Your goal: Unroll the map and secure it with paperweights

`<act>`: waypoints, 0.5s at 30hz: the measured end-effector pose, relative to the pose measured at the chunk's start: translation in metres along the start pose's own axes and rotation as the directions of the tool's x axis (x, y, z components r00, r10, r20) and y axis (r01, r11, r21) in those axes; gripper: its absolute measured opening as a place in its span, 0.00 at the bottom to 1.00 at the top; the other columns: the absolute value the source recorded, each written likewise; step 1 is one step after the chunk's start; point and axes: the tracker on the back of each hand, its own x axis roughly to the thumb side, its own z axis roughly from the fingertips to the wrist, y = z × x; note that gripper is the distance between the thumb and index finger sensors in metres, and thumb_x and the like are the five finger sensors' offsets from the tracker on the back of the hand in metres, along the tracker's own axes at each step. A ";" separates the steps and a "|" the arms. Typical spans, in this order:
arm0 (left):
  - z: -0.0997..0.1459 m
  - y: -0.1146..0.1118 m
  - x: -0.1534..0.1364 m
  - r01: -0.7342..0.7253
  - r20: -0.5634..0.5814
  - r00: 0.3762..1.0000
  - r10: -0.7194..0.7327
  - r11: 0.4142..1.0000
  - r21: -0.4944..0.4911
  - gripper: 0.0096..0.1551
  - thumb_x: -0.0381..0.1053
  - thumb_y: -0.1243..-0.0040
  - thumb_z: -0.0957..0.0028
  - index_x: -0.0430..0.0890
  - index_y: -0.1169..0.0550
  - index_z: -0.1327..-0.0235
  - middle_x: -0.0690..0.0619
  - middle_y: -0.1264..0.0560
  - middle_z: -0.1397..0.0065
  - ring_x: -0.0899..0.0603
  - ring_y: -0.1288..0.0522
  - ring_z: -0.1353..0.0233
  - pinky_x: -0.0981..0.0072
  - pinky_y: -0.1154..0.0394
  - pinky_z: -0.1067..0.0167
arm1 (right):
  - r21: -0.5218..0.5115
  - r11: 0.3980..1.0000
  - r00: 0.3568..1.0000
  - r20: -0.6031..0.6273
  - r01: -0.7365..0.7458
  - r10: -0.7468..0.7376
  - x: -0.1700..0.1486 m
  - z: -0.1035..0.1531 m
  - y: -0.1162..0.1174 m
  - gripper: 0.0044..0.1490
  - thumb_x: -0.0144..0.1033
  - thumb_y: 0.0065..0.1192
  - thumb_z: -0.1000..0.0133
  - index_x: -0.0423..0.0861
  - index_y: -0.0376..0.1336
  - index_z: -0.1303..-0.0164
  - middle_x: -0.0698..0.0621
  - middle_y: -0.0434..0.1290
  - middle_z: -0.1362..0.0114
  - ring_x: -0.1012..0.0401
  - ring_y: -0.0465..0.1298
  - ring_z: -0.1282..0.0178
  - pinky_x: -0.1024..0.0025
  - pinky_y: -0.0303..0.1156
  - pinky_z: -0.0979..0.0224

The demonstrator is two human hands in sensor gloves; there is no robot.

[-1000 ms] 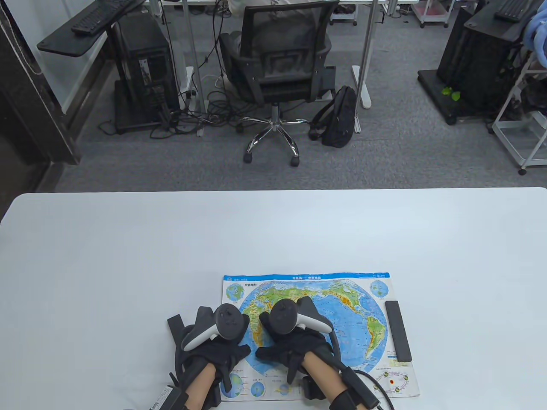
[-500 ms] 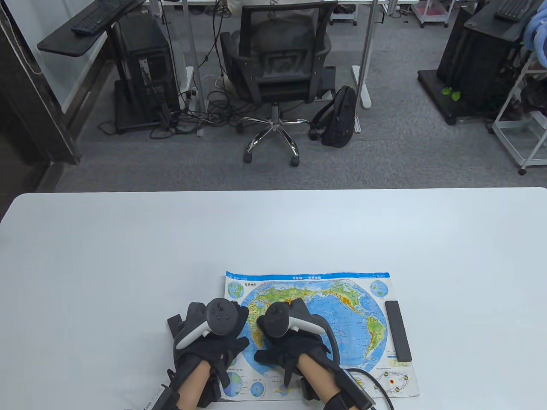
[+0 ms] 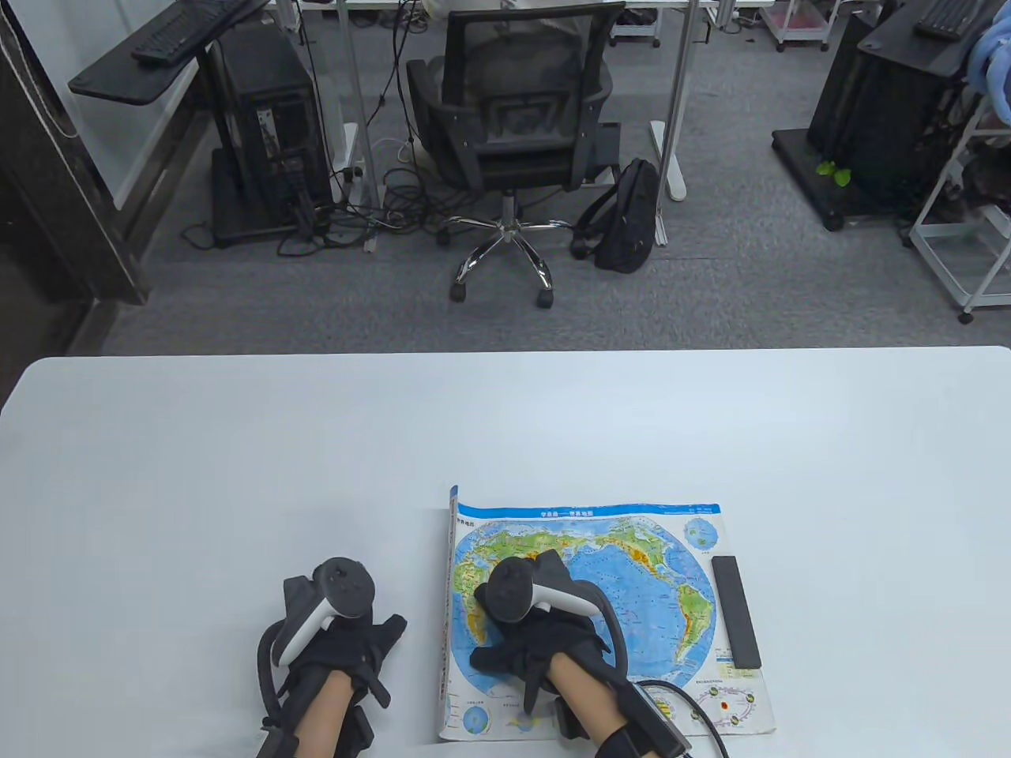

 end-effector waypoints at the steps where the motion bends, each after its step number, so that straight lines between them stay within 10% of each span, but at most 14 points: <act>1: -0.002 -0.004 -0.003 -0.009 -0.026 1.000 0.008 1.000 -0.025 0.53 0.70 0.56 0.42 0.49 0.70 0.29 0.35 0.79 0.29 0.25 0.73 0.29 0.30 0.65 0.36 | -0.001 1.000 1.000 0.001 0.000 0.000 0.000 0.000 0.000 0.49 0.58 0.50 0.38 0.52 0.29 0.23 0.28 0.17 0.27 0.24 0.22 0.38 0.17 0.30 0.50; 15: 0.008 0.009 0.005 0.076 -0.008 0.997 -0.076 0.974 0.214 0.38 0.43 0.47 0.44 0.47 0.48 0.24 0.34 0.58 0.22 0.27 0.50 0.25 0.38 0.42 0.34 | -0.017 1.000 1.000 0.005 -0.002 0.003 0.000 0.000 0.000 0.49 0.58 0.50 0.38 0.52 0.29 0.23 0.28 0.18 0.27 0.24 0.23 0.38 0.17 0.30 0.50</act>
